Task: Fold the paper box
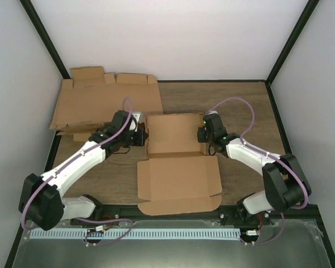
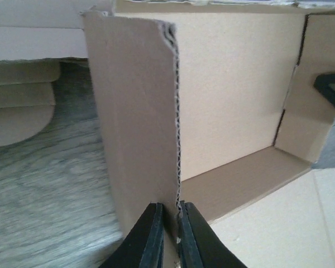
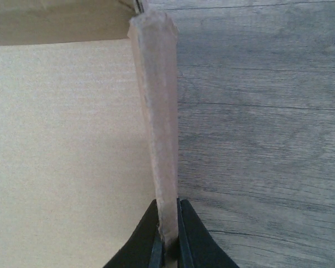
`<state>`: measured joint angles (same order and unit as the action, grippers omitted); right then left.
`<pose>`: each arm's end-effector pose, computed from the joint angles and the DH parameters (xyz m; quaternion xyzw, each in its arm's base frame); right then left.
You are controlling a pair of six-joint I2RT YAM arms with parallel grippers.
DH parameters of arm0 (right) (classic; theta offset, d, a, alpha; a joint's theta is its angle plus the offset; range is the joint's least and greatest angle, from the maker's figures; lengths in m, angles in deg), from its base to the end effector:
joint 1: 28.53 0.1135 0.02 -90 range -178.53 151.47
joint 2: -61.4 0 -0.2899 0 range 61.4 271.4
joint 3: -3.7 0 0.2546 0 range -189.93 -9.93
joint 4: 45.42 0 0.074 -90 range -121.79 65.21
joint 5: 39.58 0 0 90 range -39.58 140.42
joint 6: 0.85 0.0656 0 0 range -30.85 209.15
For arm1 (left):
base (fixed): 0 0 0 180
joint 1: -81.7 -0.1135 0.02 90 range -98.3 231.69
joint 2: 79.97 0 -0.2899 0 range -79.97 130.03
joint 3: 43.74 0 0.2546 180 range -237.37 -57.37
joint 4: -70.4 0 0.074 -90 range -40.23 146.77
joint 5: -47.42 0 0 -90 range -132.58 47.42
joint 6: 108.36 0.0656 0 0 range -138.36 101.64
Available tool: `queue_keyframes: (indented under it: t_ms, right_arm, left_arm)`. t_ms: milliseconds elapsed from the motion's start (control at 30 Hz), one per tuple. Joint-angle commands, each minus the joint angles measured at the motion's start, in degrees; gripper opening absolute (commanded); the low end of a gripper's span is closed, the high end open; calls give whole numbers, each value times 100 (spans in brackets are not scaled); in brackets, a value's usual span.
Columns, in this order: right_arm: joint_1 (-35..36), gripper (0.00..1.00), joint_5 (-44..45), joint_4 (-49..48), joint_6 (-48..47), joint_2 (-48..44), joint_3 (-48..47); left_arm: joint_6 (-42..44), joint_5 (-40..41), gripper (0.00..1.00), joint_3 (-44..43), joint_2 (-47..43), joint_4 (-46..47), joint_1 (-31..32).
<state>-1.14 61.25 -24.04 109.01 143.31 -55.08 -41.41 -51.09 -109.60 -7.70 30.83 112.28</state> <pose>0.2827 0.1326 0.2035 -0.0239 0.9185 0.0745 0.3875 0.2372 -0.1514 0.2613 0.0885 0.9207 -0.2300 0.3025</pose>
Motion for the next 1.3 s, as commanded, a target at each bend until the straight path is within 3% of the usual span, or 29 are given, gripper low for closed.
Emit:
queue_keyframes:
  t_ms: [0,267,733,1033,1267]
  right_arm:
    - [2,1,-97,215,171,54,-91]
    - [3,1,-47,205,156,2,-58]
    - [3,1,-20,166,103,43,-38]
    - [7,1,-37,165,86,53,-31]
    - [2,1,-37,174,68,19,-32]
  left_arm:
    - [-109,-460,13,-31,307,191,87]
    - [178,-260,41,-47,705,281,88]
    - [390,-476,50,129,731,401,83]
    - [405,-1412,47,252,1041,908,79]
    - [406,-999,45,103,1143,627,76]
